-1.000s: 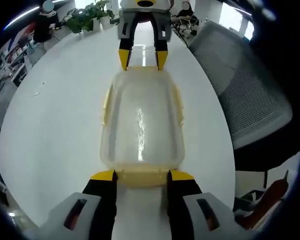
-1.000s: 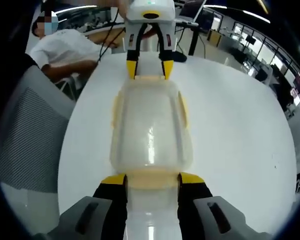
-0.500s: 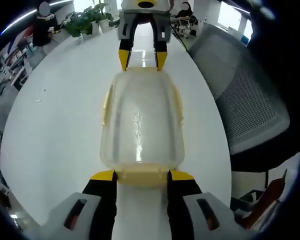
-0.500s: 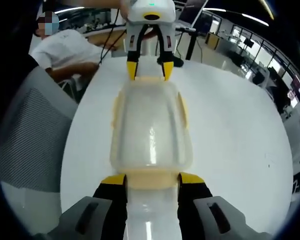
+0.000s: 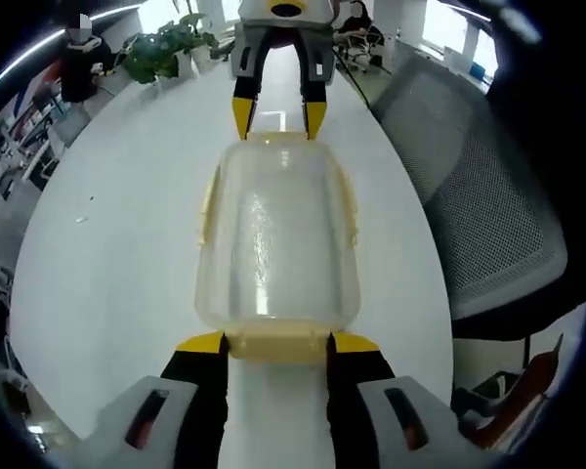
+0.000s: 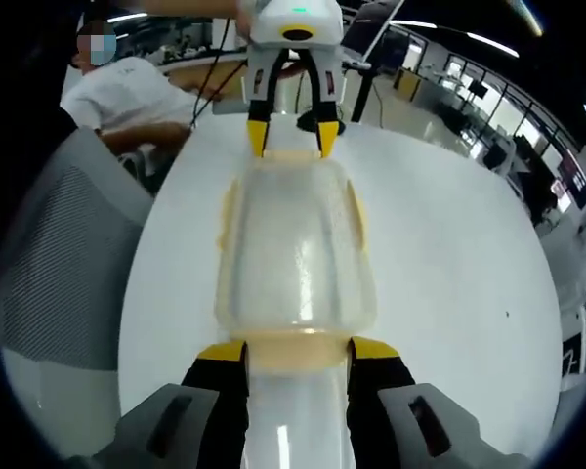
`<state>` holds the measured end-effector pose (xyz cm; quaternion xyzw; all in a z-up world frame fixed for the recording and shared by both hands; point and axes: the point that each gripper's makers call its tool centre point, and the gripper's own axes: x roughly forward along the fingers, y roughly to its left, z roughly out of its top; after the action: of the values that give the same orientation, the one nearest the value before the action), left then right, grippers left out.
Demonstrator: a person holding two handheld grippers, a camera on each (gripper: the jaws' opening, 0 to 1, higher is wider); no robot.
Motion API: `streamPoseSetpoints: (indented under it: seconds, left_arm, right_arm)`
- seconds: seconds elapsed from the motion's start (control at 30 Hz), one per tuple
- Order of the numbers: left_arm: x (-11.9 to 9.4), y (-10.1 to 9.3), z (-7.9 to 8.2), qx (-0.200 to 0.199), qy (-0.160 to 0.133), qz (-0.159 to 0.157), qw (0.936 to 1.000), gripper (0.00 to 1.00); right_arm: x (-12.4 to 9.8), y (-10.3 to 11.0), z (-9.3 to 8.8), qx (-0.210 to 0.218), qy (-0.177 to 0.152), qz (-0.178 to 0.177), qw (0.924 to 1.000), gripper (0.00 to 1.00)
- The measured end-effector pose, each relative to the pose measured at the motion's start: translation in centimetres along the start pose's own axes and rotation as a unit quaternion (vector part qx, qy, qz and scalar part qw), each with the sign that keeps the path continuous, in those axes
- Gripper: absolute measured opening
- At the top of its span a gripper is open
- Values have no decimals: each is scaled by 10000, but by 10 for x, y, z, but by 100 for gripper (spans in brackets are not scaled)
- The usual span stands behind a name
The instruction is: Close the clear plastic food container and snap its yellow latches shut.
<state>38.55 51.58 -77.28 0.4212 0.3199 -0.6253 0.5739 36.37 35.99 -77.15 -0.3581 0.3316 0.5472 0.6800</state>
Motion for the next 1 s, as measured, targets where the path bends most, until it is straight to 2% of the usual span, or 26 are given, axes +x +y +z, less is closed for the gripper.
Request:
streamPoseSetpoints:
  seconds: [0.3, 1.0]
  left_arm:
    - [3, -1, 17, -20, -22, -41, 10000, 38]
    - [24, 2, 61, -21, -115, -39, 9999, 38]
  right_arm:
    - [-16, 2, -9, 32, -45, 11, 10000, 37]
    - [-40, -3, -51, 1, 90, -2, 10000, 38]
